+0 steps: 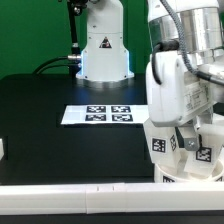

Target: Assemble stool

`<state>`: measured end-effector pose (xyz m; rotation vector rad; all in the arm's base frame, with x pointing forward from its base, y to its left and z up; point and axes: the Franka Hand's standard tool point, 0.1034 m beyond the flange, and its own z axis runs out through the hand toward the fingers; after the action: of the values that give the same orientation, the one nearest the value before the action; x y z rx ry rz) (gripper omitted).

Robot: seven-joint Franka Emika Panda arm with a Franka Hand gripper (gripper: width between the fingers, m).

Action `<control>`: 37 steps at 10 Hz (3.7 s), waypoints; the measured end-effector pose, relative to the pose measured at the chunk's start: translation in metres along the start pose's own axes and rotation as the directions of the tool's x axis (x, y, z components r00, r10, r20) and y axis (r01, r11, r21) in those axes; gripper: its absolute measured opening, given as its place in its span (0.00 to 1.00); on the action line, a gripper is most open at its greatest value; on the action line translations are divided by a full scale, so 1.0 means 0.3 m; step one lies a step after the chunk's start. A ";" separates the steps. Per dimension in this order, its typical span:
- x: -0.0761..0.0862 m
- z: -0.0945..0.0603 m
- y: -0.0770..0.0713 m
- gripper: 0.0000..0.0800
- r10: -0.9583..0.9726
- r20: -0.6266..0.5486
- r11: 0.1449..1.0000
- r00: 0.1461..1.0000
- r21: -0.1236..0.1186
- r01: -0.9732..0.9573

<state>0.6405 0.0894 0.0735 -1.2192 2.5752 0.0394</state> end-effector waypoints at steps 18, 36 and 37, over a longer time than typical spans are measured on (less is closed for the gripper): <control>-0.105 -0.088 0.020 0.81 -0.990 -0.019 0.140 0.140 0.001 0.990; -0.105 -0.019 0.016 0.81 -0.483 0.189 -0.876 -0.855 -0.094 0.474; -0.113 -0.014 0.022 0.81 -0.487 0.188 -0.874 -0.853 -0.095 0.477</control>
Offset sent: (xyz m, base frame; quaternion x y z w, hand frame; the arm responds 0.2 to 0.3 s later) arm 0.0000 0.0000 0.0000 0.0000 0.0000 0.0000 1.0000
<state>0.6547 0.1184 0.0862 -3.1123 -0.5758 -0.1696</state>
